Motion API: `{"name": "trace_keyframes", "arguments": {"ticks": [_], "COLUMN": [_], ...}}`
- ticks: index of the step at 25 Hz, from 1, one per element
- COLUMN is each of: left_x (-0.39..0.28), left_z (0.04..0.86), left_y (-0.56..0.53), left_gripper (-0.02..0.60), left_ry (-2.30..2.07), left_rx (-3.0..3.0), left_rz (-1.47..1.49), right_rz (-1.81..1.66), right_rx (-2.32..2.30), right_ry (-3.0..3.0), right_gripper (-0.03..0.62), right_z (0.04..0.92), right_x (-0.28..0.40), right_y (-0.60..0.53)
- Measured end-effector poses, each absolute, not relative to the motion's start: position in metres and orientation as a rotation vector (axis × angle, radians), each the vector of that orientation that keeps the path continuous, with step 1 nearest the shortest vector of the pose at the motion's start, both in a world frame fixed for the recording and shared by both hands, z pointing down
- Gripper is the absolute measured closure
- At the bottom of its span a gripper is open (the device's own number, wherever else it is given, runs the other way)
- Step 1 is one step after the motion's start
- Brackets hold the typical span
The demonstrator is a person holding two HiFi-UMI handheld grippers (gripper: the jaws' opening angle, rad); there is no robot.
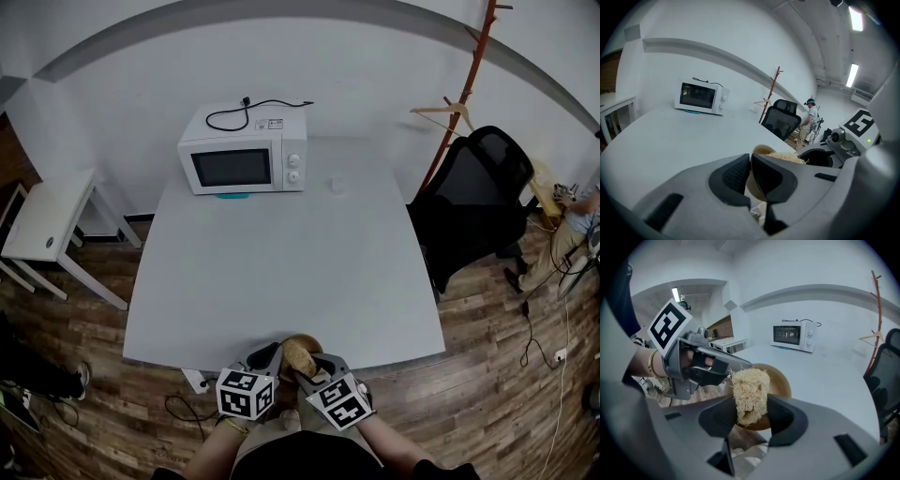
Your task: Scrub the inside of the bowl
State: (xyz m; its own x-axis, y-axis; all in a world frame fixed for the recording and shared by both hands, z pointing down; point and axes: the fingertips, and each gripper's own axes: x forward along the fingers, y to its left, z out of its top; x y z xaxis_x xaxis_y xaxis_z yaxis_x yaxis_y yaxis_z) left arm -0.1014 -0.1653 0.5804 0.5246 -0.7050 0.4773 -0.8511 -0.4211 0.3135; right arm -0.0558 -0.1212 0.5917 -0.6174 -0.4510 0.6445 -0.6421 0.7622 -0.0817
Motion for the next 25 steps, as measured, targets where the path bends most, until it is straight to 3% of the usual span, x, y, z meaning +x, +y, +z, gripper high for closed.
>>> {"name": "trace_keyframes", "arguments": {"ticks": [25], "left_x": [-0.086], "left_z": [0.582], "left_y": [-0.155], "left_gripper": [0.549], "left_ry": [-1.235], "left_rx": [2.267], "left_rz": [0.341], "right_rz": [0.364], "right_rx": [0.842], "right_ry": [-2.235], "right_gripper": [0.418], "right_z": [0.599], "right_x": [-0.018], "right_y": [-0.118]}}
